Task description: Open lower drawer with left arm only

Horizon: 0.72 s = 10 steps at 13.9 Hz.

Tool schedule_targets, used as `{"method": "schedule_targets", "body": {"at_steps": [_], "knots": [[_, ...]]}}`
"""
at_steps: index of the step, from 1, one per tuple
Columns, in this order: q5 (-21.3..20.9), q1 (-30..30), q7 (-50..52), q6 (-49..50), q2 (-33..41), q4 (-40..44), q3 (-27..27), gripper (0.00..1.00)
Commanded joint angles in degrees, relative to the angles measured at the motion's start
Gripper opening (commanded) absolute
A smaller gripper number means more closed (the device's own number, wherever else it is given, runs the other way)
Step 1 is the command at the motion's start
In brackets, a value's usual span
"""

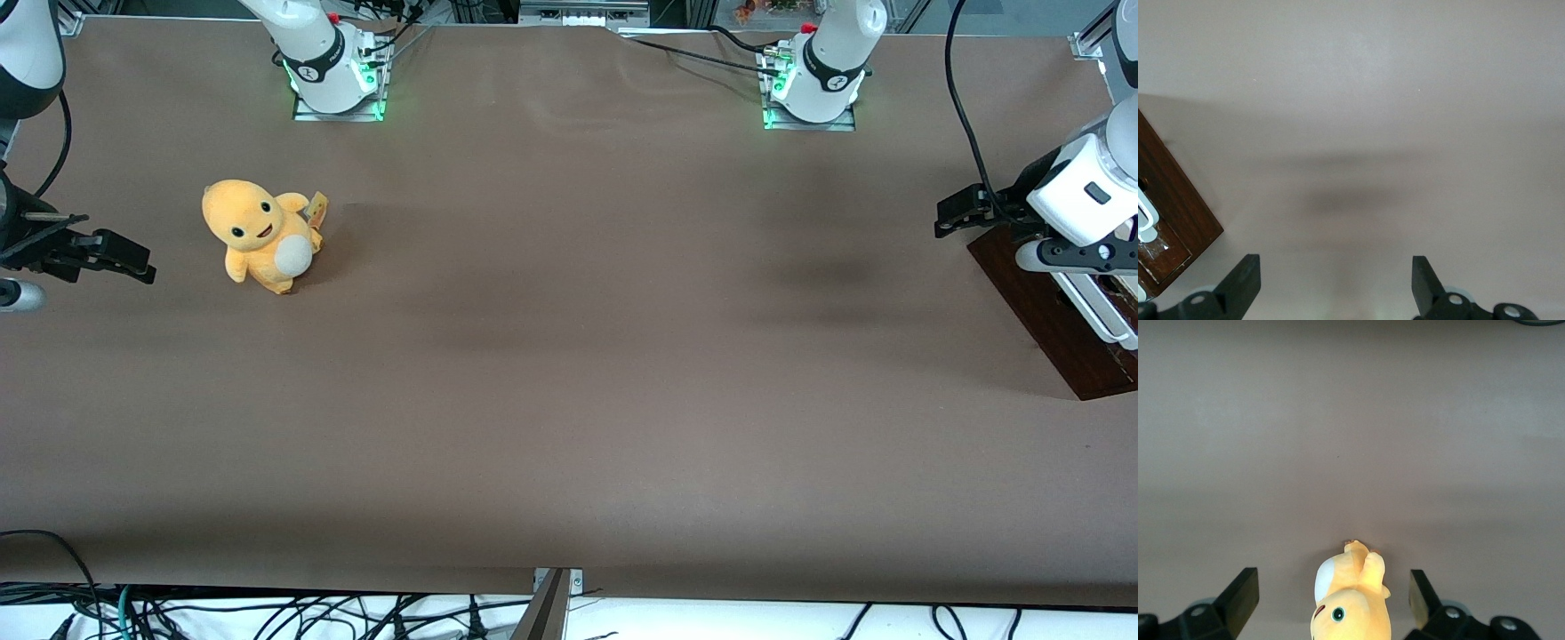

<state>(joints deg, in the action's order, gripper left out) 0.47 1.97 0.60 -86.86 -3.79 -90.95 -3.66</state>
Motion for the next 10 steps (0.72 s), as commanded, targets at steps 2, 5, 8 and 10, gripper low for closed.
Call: {"method": "schedule_targets", "body": {"at_steps": [2,5,8,10], "knots": [[1.6,0.3,-1.6,-0.1,0.1,0.2,0.1,1.00],[1.6,0.3,-1.6,-0.1,0.0,0.2,0.1,1.00],[1.1,0.2,-0.8,-0.1,-0.3,0.2,0.1,1.00],[0.7,-0.1,0.1,-0.1,-1.8,0.2,-0.2,1.00]]}}
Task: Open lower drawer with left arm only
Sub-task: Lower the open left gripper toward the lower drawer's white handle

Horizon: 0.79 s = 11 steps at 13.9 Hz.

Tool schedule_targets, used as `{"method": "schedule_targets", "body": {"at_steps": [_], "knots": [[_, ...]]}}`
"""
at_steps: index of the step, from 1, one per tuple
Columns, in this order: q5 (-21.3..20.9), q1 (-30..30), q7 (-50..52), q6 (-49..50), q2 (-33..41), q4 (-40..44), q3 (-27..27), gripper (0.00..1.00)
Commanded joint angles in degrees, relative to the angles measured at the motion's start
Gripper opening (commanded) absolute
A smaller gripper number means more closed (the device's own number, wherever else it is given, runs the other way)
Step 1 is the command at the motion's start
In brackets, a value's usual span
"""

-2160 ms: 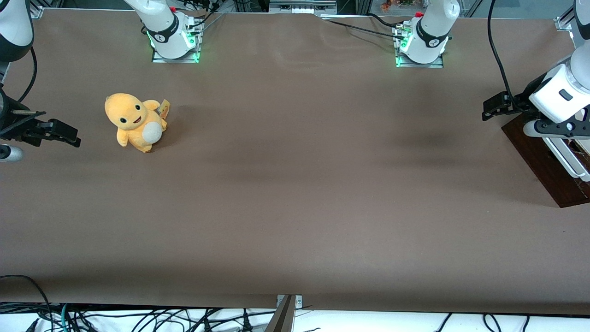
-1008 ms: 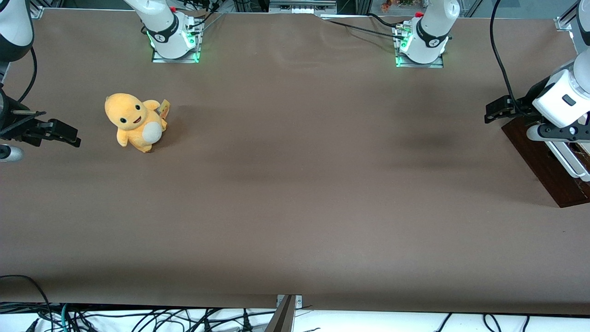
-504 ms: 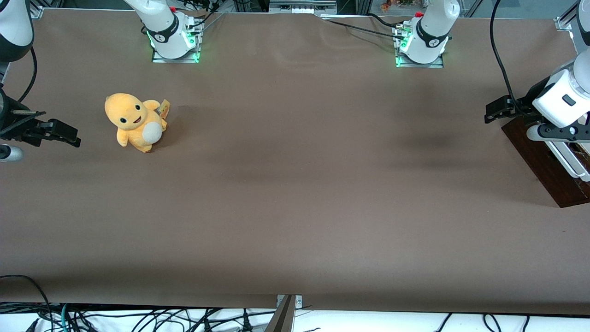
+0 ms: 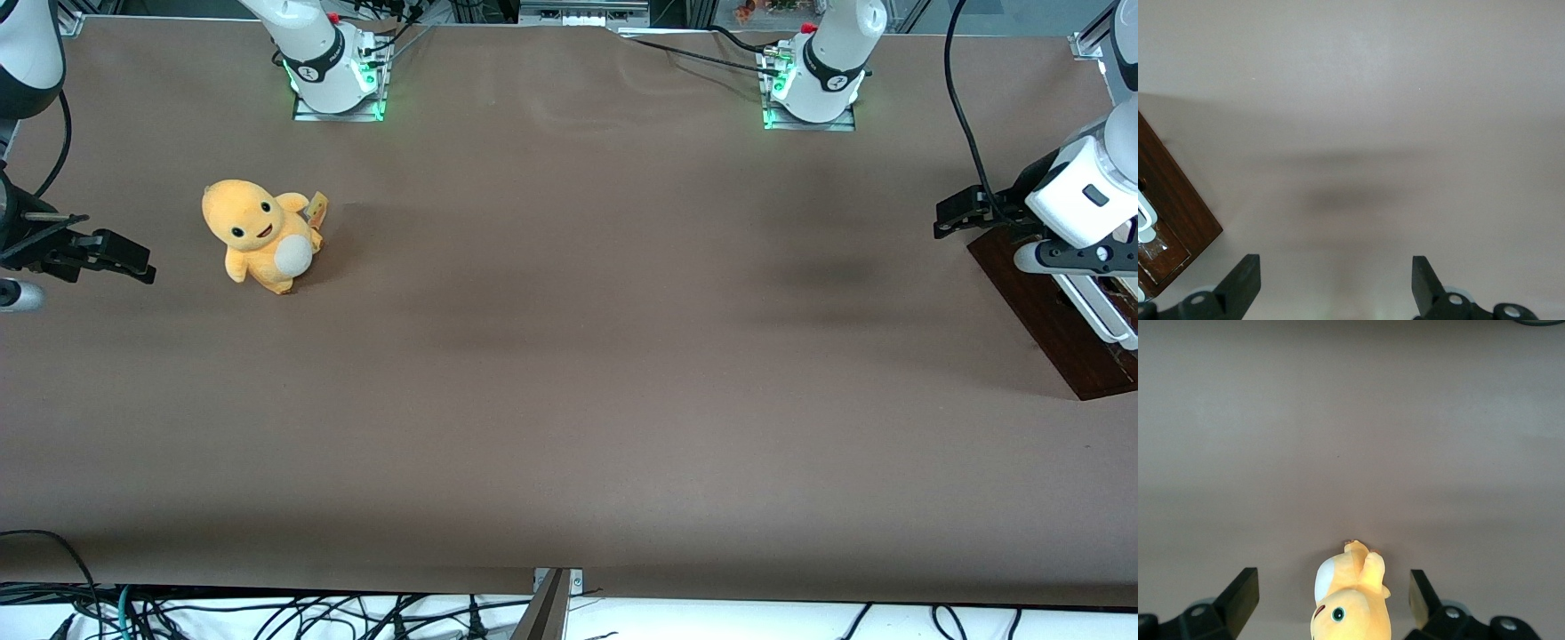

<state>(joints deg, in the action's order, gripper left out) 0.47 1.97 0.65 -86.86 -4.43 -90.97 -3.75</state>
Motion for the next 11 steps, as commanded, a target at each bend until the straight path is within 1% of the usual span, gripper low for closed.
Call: {"method": "schedule_targets", "body": {"at_steps": [1,4,5,6,7,9,11], "knots": [[0.7,-0.2,2.5,-0.1,-2.6,0.3,-0.2,1.00],[0.5,-2.8,15.9,0.0,-7.1,0.4,-0.5,1.00],[-1.0,-3.7,18.9,0.0,-9.5,0.7,-0.6,1.00],[-4.4,-4.2,20.6,0.3,-11.6,0.9,-0.6,1.00],[-6.8,-4.7,21.7,0.4,-13.2,0.8,-0.6,1.00],[-10.1,-4.1,22.7,0.5,-17.0,0.7,-0.1,1.00],[-17.2,-3.4,22.6,0.6,-19.7,0.3,0.0,1.00]]}}
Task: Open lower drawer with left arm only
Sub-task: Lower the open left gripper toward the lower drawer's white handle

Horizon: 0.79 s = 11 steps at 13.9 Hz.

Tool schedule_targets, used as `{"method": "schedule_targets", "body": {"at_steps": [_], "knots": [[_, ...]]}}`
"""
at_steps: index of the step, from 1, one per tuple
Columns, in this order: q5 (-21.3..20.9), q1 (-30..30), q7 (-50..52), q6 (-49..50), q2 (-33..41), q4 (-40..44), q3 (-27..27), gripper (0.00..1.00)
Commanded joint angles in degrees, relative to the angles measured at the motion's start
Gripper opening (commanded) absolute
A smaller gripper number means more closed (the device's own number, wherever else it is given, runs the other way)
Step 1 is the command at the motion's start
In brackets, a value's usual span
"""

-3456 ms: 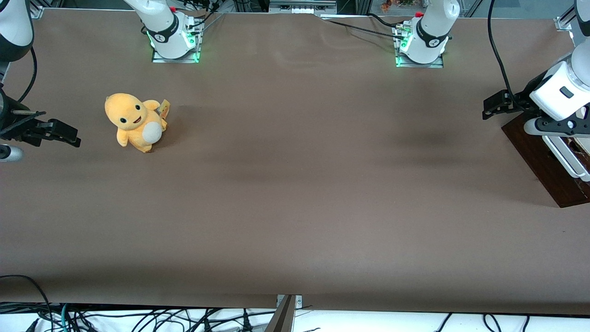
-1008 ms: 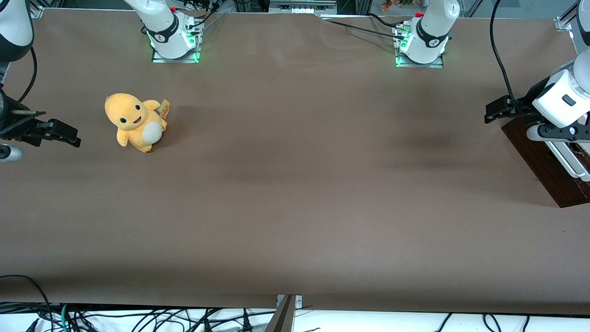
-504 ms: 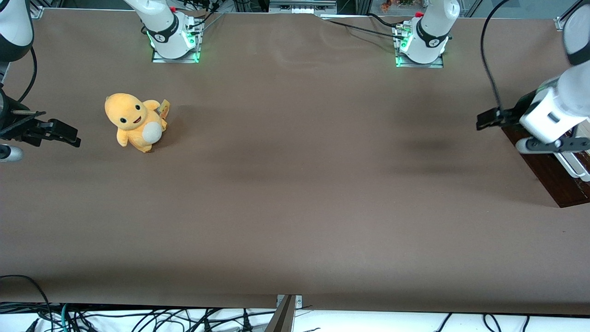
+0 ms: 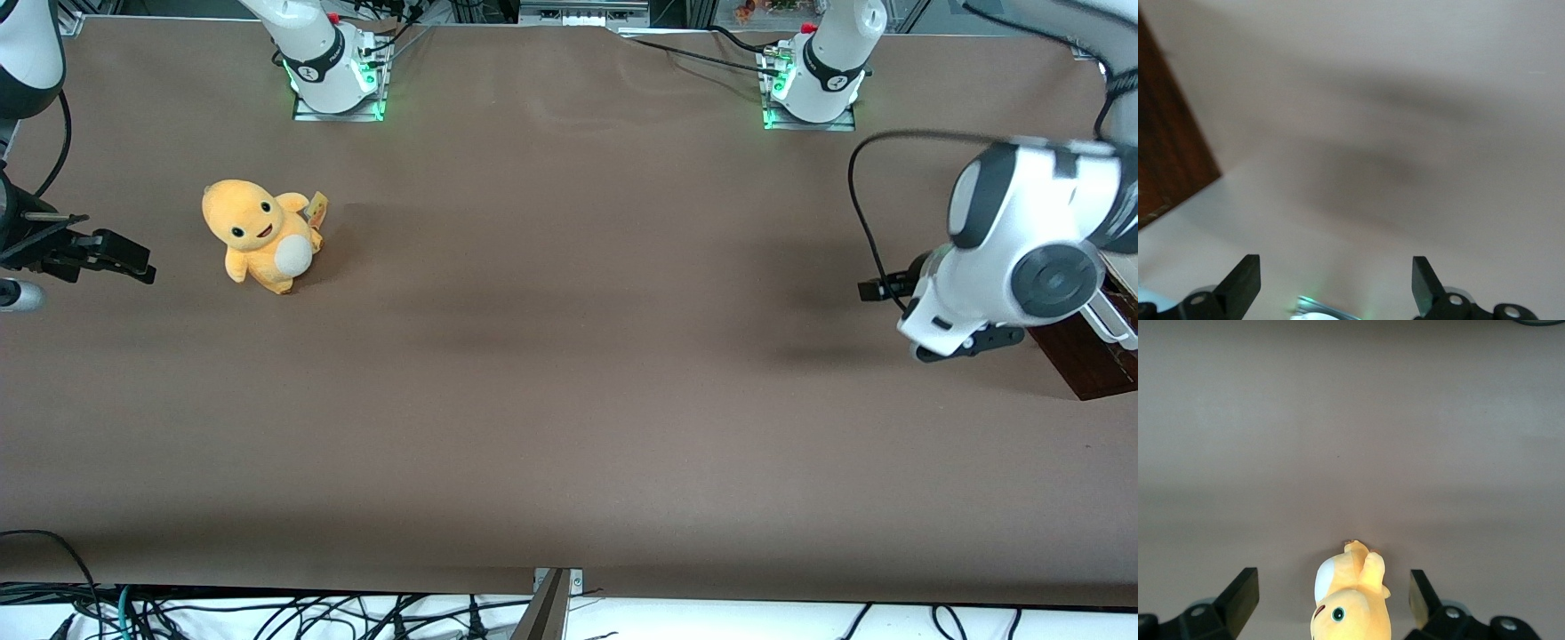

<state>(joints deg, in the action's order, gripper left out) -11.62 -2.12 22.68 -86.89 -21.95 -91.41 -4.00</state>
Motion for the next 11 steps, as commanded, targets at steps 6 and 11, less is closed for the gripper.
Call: {"method": "schedule_targets", "body": {"at_steps": [6,11], "knots": [[-29.8,1.0,0.6,4.7,-13.7,1.2,2.9,1.00],[-42.4,4.0,0.3,4.0,-19.6,1.5,6.4,1.00]]}}
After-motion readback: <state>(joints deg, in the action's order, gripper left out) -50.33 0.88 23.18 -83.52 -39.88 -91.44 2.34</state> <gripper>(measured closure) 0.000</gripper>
